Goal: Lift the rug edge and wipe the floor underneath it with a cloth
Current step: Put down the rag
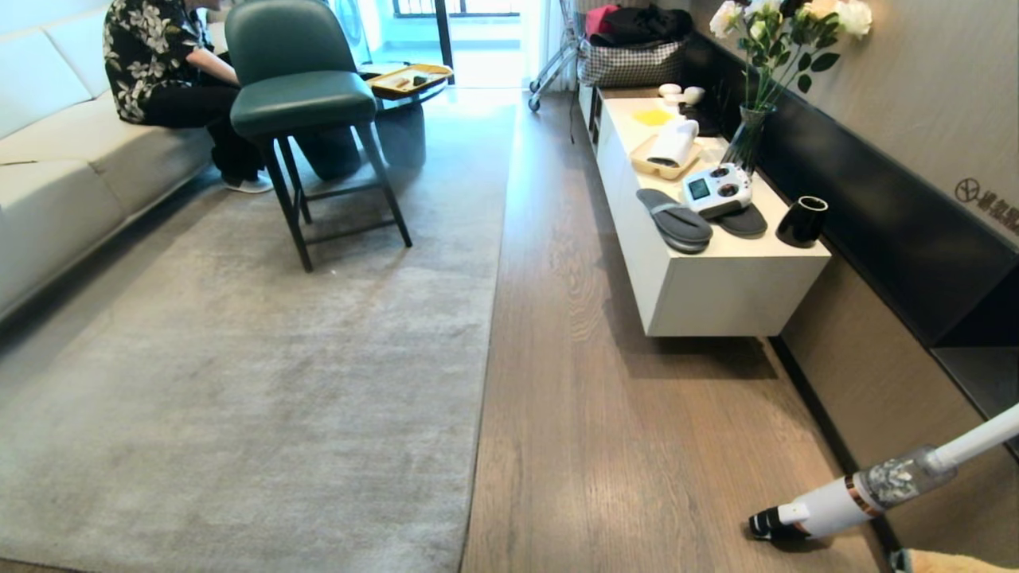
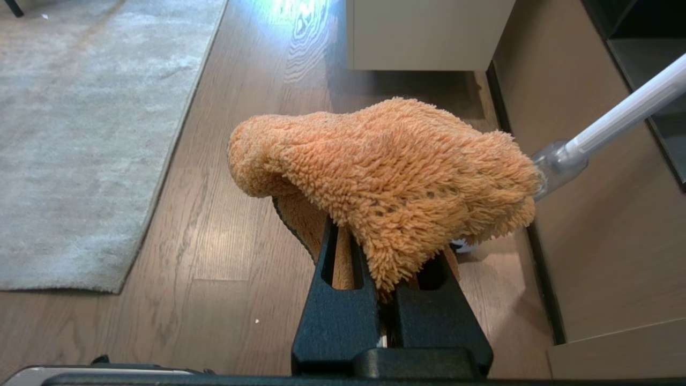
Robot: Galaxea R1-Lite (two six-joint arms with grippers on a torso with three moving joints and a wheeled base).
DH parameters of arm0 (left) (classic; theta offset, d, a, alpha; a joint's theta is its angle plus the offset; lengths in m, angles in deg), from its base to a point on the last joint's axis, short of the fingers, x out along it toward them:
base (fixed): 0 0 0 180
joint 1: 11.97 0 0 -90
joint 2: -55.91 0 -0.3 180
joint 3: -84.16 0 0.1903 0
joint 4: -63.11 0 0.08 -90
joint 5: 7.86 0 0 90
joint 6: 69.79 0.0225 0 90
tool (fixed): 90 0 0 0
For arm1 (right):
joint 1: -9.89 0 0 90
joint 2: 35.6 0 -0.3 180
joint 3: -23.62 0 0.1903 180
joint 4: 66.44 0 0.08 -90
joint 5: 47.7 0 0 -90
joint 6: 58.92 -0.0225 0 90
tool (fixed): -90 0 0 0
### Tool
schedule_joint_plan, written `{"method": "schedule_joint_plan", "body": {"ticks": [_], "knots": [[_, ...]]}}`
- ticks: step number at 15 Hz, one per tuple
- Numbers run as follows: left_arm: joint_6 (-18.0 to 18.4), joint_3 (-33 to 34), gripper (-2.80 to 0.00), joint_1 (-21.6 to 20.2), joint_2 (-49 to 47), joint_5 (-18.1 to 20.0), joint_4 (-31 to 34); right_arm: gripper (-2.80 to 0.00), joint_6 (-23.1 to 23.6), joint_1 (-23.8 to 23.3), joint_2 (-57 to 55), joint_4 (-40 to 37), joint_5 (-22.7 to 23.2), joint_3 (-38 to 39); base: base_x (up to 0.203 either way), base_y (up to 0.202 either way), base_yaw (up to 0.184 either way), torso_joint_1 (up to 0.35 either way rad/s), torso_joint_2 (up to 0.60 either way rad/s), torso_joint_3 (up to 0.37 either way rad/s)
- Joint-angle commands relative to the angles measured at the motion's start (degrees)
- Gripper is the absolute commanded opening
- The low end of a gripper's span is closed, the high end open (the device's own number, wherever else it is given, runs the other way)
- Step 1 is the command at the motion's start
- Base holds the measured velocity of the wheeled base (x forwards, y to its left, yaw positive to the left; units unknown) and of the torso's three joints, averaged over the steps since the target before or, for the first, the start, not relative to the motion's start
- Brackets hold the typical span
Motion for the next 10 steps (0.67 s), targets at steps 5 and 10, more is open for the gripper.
{"method": "schedule_joint_plan", "body": {"ticks": [5,10], "knots": [[0.0,0.0,-2.80,0.0,0.0,0.0,0.0,-2.80,0.0,0.0,-0.1,-0.1,0.0,0.0,0.000,0.000,0.000,0.029,0.26,0.315],[0.0,0.0,-2.80,0.0,0.0,0.0,0.0,-2.80,-0.2,0.0,-0.1,-0.1,-0.1,0.0,0.000,0.000,0.000,0.000,0.00,0.000]]}}
